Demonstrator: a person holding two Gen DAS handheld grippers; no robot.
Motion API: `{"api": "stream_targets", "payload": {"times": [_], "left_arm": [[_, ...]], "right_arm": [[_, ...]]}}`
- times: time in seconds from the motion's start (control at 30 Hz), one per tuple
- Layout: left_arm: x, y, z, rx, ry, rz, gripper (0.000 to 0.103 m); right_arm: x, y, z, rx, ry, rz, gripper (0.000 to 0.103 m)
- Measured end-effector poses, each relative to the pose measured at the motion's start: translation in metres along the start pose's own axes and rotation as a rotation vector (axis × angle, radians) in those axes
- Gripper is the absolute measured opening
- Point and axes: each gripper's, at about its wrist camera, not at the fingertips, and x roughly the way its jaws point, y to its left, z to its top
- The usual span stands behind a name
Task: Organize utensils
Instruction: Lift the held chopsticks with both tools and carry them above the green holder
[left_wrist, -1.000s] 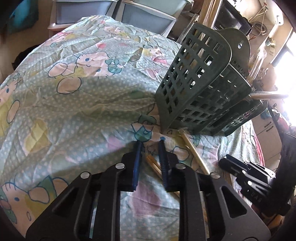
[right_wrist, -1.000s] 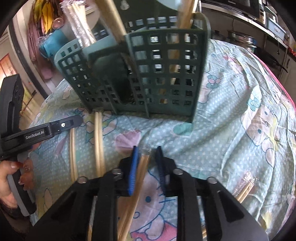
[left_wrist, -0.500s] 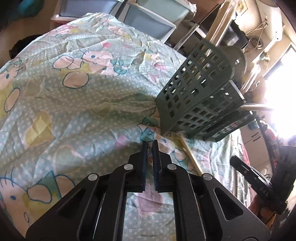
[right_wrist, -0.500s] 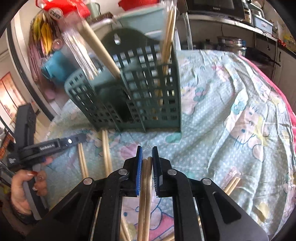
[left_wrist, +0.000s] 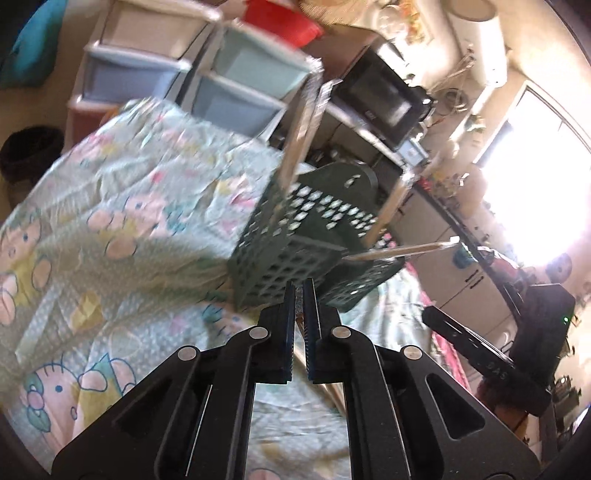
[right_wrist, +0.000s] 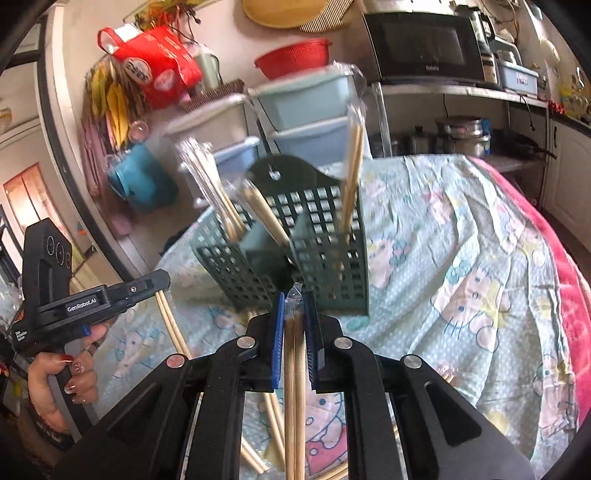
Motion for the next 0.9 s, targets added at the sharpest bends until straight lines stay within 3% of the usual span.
{"api": "stream_targets", "payload": {"times": [0.4,0.9], "left_arm": [[-0.026,-0.054,0.014,0.091,-0.05,-0.152,0.002],[-0.049,-0.096,0.032,0.198,-0.111,-0.213,0.002]], "right_arm": [[-0.046,0.014,0.015,-0.023,-0.144,0.006,0.01],[-0.079,0.013,0.029,-0.026,-0.251,-0.001,0.01]]}}
